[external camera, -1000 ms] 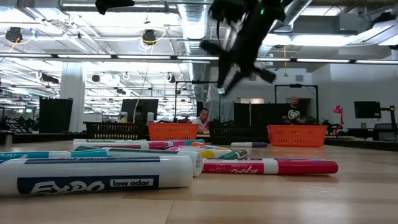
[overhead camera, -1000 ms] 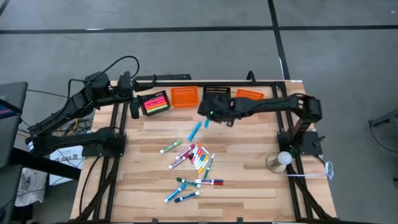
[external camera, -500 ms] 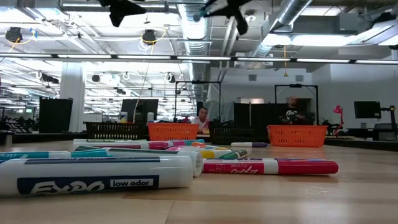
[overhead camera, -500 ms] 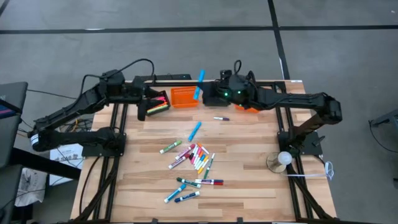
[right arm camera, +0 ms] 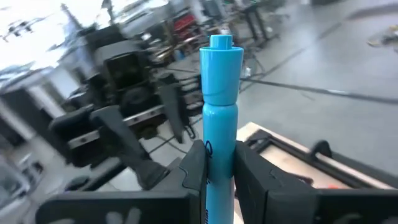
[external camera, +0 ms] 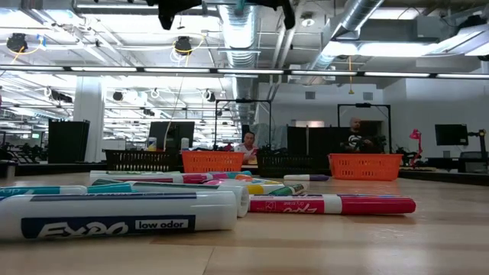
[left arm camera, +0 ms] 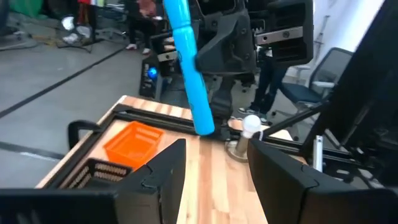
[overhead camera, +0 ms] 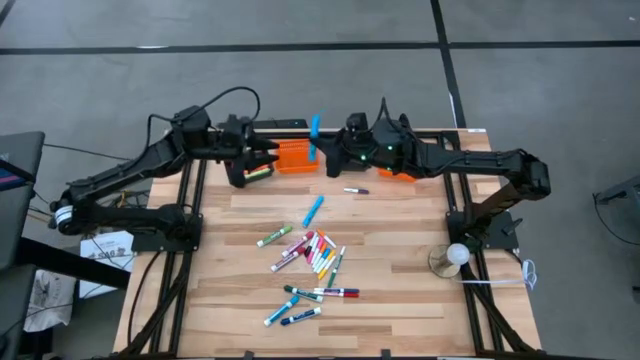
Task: Pick & Place Markers
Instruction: Put the right light blue highlighter into the left black bin
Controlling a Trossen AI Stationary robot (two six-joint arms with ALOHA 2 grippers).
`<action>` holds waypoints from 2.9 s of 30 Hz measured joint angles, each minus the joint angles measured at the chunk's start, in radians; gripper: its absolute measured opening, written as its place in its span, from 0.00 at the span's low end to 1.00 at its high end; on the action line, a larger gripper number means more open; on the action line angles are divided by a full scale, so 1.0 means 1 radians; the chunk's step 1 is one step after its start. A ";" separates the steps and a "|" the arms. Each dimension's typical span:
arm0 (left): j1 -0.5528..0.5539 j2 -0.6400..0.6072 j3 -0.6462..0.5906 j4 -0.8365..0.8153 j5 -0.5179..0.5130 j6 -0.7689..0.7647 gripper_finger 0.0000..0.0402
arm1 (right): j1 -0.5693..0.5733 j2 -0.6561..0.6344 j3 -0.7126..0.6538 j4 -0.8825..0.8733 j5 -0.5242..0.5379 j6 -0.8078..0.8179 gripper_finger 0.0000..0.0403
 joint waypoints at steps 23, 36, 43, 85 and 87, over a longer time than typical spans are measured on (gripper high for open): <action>-0.092 0.157 0.000 0.252 0.001 -0.072 0.43 | 0.011 -0.001 0.000 0.067 -0.175 -0.233 0.10; -0.099 0.220 0.000 0.348 0.002 -0.095 0.43 | 0.024 0.000 0.000 0.063 -0.180 -0.225 0.10; -0.100 0.220 0.000 0.369 -0.002 -0.092 0.43 | 0.030 0.000 0.000 0.083 -0.176 -0.224 0.10; -0.146 0.295 0.001 0.495 -0.006 -0.150 0.37 | 0.050 0.002 0.000 0.080 -0.178 -0.188 0.10; -0.145 0.293 0.001 0.493 -0.003 -0.150 0.29 | 0.050 0.002 0.000 0.075 -0.174 -0.188 0.10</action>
